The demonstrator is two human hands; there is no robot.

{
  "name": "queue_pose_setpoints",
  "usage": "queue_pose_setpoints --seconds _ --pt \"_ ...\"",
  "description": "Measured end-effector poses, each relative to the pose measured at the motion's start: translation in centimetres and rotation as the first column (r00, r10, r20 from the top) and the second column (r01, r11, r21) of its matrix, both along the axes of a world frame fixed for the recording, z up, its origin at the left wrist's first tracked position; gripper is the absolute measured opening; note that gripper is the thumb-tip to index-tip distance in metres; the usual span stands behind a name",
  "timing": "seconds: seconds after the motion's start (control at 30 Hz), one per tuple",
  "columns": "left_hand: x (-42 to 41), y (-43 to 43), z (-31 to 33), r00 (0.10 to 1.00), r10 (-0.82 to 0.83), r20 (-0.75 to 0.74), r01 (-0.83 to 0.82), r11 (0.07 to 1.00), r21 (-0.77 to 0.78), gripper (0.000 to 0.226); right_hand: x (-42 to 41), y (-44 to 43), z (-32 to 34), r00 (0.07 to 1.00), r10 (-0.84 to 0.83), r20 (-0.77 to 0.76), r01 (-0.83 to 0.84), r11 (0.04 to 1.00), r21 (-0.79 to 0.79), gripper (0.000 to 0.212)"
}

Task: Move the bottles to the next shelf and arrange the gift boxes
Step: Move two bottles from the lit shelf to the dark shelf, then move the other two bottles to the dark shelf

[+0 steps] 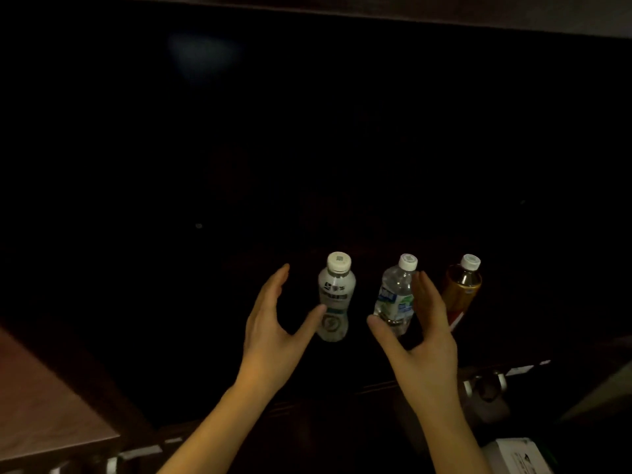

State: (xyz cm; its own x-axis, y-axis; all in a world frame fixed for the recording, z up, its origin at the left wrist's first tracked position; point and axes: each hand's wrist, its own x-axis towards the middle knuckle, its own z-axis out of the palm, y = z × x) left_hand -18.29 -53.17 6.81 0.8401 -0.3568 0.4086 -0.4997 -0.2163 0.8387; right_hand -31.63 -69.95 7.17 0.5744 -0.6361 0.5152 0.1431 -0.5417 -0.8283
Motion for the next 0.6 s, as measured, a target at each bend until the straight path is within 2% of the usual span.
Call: queue_pose_setpoints --seconds 0.2,0.33,0.47,0.6 --pt "-0.6 10.0 5.1 0.972 -0.005 0.236 0.041 0.988 -0.150 0.065 0.6 9.5 4.9 0.988 0.118 0.104 -0.105 0.988 -0.117 0.087" --pt "-1.4 17.1 7.8 0.955 0.015 0.297 0.070 0.959 -0.274 0.057 1.1 16.1 7.8 0.948 0.250 0.199 -0.215 0.959 -0.184 0.083" --pt "-1.6 24.5 9.3 0.926 0.135 0.353 0.001 0.933 -0.360 0.052 3.0 23.0 9.8 0.867 0.407 0.285 -0.345 0.906 -0.245 0.078" --pt "-1.0 31.3 9.3 0.900 0.284 0.332 -0.146 0.912 -0.383 0.055 5.5 29.0 10.7 0.813 0.524 0.254 -0.453 0.843 -0.291 0.079"
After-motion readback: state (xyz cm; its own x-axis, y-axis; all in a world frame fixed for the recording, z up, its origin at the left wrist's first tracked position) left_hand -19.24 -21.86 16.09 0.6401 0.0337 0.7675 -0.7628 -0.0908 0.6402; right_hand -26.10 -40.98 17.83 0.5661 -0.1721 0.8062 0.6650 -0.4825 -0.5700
